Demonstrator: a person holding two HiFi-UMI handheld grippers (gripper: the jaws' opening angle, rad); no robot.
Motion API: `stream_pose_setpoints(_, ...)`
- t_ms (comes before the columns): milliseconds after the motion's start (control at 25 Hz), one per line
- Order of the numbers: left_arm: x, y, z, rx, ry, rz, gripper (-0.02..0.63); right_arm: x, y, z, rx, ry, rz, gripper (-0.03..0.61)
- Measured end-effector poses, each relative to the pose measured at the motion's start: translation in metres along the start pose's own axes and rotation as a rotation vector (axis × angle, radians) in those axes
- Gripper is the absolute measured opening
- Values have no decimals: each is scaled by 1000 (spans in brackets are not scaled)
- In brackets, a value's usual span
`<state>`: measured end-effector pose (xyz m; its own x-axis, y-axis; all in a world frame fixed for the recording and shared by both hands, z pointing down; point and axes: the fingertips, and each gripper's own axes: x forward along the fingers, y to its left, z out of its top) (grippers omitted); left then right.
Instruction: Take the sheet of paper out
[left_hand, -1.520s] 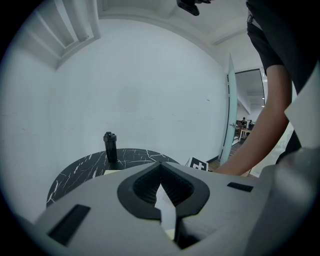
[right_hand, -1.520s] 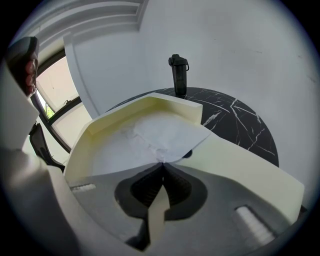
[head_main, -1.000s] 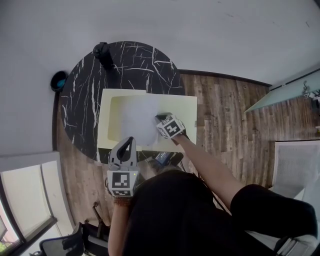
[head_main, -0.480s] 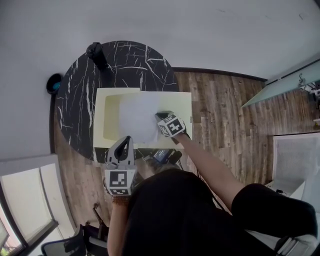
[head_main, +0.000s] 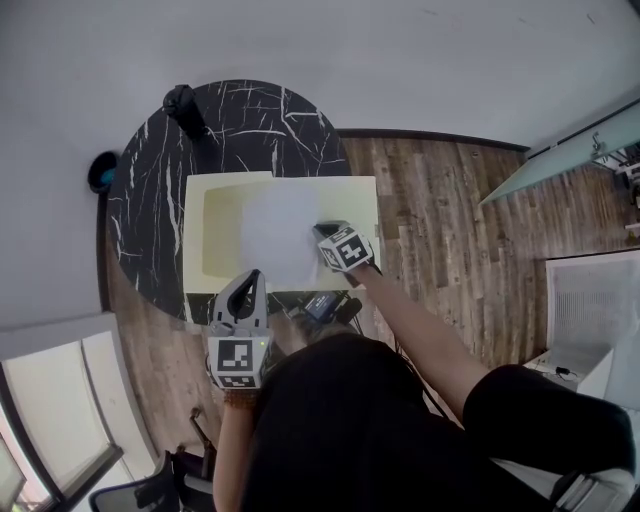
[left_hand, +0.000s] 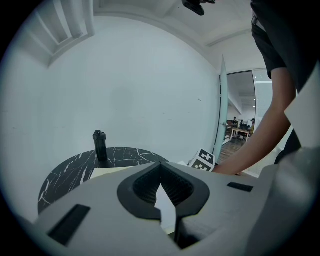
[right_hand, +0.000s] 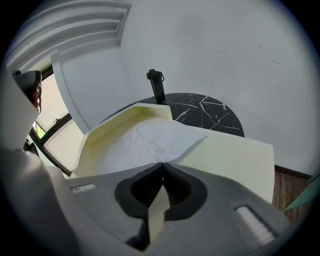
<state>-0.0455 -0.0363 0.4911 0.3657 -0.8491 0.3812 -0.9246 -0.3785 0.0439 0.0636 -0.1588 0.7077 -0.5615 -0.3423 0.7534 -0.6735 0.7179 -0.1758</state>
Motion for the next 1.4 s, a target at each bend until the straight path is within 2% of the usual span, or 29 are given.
stream_pose_setpoints(360, 0, 1, -2, -3, 10, -7, -2, -7, -9, -14, 98, -3, -20, -2)
stream_pose_setpoints(760, 2, -3, -11, -1, 38, -22, -2, -16, -20, -17, 187, -56, -21, -2)
stream_pose_setpoints(1400, 16, -1, -3, -13, 57, -23, -2, -42, -30, -1, 193, -120, -36, -2)
